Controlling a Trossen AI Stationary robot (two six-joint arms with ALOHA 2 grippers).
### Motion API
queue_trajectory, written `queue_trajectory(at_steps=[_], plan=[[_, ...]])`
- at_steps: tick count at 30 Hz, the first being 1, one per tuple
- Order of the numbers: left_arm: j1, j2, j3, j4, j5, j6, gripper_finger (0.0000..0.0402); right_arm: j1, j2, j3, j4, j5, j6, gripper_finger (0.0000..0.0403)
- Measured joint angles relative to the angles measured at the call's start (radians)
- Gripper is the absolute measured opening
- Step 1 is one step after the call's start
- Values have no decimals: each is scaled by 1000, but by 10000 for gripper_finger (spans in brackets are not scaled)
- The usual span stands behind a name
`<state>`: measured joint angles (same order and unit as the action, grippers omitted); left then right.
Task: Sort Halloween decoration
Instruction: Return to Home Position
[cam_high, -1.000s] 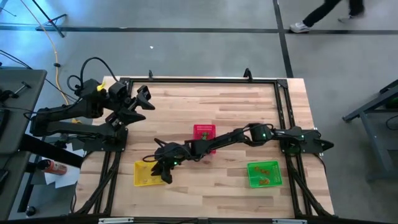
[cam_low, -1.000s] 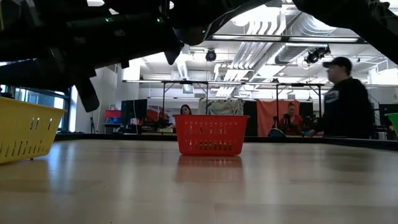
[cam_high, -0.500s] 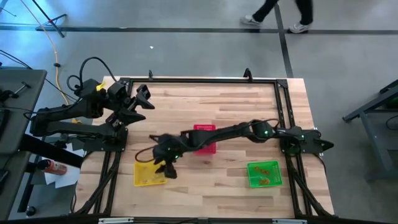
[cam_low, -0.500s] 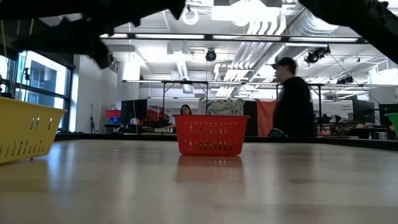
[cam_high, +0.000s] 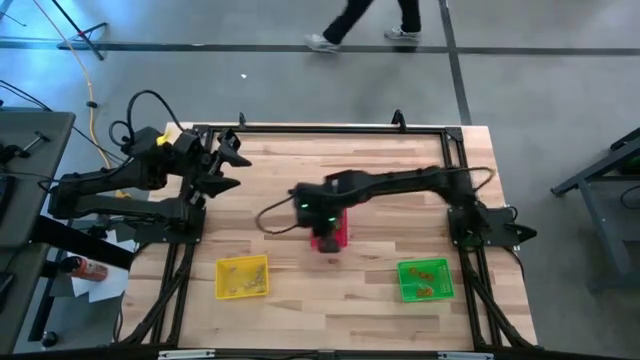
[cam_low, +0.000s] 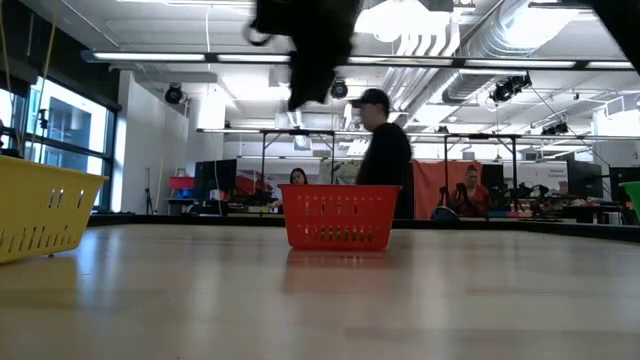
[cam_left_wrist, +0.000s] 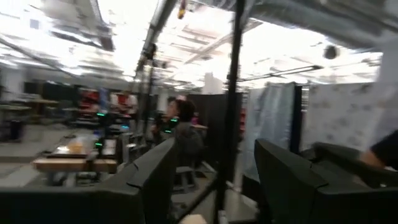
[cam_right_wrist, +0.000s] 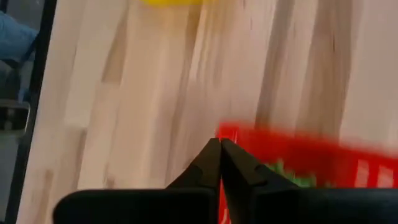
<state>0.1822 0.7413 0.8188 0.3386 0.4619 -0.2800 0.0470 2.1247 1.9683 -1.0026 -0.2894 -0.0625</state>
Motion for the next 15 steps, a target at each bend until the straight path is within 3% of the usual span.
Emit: queue_trajectory(at_steps=[4, 9, 15], plan=[[1, 15, 0, -2, -49, 31, 204, -21, -246, -359, 146, 13, 69, 5], [1, 58, 0, -3, -110, 28, 204, -26, -618, -814, 372, 102, 240, 2], [1, 142, 0, 13, -214, 73, 204, 13, -1047, -1202, 566, 195, 401, 1]])
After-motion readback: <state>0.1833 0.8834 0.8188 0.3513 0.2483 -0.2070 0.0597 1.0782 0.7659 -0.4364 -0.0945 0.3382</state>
